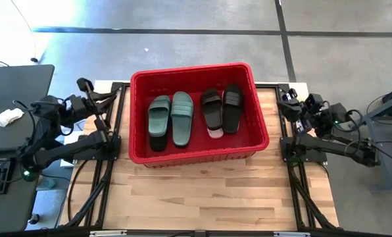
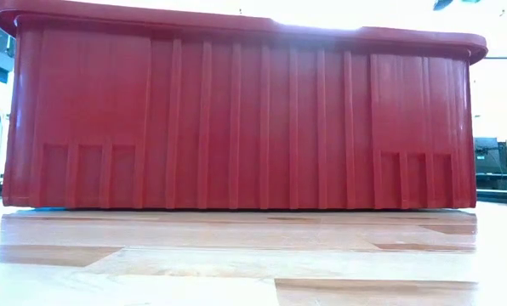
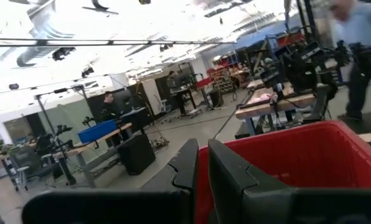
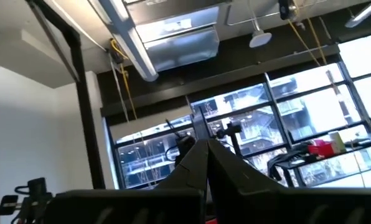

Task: Pick and place slides into bin
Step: Return to Home Position

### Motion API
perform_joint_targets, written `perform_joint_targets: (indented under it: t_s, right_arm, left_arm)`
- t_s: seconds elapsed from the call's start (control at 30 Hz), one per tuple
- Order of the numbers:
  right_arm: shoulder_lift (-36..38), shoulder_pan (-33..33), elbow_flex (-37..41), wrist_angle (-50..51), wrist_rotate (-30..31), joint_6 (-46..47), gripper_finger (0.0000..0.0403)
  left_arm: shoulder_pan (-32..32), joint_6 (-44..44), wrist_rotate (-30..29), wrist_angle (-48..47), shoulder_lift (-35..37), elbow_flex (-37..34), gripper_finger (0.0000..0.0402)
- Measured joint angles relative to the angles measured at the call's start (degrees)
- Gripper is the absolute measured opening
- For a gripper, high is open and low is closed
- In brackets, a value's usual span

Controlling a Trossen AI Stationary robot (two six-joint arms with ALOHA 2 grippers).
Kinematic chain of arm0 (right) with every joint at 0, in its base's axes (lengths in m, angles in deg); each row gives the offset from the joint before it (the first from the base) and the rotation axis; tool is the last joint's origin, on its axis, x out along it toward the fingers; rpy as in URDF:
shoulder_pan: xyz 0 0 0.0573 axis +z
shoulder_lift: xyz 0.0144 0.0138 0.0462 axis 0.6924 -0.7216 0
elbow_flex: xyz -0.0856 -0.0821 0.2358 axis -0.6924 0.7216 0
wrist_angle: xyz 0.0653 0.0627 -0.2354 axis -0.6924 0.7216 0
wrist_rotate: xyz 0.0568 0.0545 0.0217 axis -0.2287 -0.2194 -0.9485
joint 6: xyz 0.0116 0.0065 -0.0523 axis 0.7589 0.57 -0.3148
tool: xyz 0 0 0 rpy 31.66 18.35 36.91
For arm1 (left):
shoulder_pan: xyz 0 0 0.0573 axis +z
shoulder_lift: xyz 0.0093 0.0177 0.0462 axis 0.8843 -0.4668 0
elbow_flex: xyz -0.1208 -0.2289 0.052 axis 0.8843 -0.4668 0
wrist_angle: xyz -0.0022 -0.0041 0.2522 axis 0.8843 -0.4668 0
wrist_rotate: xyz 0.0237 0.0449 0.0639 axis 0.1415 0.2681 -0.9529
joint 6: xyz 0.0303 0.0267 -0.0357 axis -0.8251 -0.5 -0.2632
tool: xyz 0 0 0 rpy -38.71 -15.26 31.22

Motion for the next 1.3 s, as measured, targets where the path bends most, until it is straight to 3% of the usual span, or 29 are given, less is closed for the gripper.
perform_joint_targets:
  t_s: [0.4, 0.73, 1.03, 1.3]
  right_arm:
    - [0.58, 2.51, 0.0, 2.24, 4.6, -1.39, 0.0]
    - [2.56, 4.01, 5.14, -3.54, 6.79, -0.25, 0.0]
    - [13.17, 4.0, 5.09, 5.16, 10.54, -2.22, 0.0]
    - [14.44, 4.0, 5.11, 7.43, 11.28, -2.62, 0.0]
  left_arm:
    - [0.0, 4.91, -1.78, 1.87, 12.75, -9.97, 0.0026]
    - [0.0, 5.28, -1.78, 1.43, 12.18, -10.18, 0.0026]
    - [0.0, 4.38, -1.54, 1.24, 12.18, -10.18, 0.0026]
    - [0.0, 4.2, -2.83, 1.18, 12.18, -10.18, 0.0026]
